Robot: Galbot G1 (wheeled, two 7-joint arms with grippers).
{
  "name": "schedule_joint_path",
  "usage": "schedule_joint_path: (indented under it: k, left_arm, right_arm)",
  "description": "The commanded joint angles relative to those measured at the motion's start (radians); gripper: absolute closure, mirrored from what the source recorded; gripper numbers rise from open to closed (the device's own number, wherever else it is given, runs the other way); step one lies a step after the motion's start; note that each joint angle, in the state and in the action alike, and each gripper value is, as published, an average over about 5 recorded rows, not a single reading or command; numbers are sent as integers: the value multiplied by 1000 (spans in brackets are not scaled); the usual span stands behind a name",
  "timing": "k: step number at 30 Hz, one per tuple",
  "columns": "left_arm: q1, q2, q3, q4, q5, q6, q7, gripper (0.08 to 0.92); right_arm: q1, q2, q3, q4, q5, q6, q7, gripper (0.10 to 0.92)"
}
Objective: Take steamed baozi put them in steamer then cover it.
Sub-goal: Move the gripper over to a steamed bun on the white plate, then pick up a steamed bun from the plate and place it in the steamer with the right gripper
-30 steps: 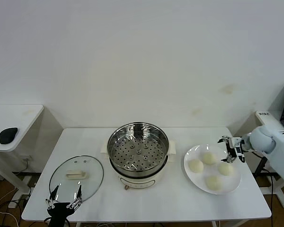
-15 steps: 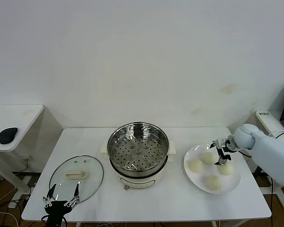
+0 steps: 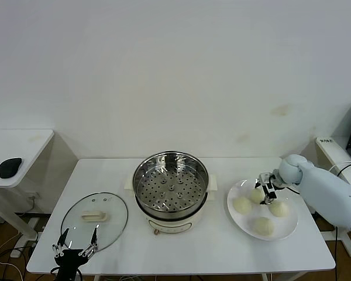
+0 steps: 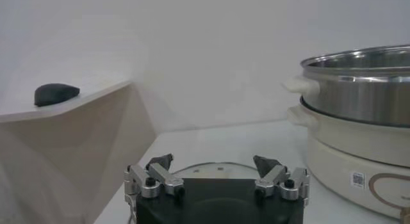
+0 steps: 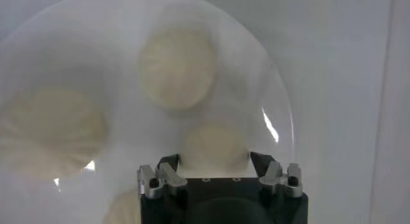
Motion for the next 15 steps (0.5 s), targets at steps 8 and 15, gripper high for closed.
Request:
schedule_joint_path:
  k: [8,15]
  left_arm:
    - [1,0,-4,0,-1,-2,-1,177]
    - [0,7,-5,-1,-3,-3,-2,177]
  right_arm:
    - [79,-38,-74,60,61,-3,-11,431]
    - [211,-131,-127,191,151,-17,-27,433]
